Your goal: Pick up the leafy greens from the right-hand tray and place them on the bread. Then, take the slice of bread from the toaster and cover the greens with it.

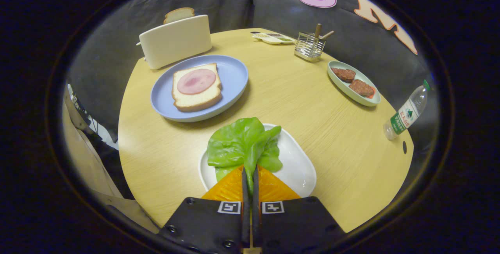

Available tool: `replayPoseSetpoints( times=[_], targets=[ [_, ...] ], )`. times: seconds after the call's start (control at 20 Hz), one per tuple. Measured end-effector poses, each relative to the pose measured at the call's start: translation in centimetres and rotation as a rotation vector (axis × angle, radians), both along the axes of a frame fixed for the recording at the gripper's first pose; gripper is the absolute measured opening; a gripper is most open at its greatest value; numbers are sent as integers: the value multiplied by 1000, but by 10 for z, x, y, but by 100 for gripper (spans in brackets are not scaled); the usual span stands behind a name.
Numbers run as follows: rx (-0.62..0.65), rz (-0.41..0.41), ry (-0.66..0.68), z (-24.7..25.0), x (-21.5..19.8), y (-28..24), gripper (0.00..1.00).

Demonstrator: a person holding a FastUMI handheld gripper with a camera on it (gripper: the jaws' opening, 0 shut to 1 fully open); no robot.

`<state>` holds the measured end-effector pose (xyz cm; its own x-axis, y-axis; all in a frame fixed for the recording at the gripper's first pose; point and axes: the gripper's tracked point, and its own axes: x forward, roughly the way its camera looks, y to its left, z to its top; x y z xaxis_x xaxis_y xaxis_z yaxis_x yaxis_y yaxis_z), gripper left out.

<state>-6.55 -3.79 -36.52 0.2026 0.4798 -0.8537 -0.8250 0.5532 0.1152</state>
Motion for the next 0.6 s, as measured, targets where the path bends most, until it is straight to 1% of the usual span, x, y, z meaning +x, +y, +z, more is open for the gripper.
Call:
replayPoseSetpoints(
  times=[0.2,0.45,0.6],
  targets=[
    [33,-35,-38,27,3,8,6],
    [39,-63,-93,59,7,18,6],
    [52,-79,-118,78,8,35,6]
  ],
)
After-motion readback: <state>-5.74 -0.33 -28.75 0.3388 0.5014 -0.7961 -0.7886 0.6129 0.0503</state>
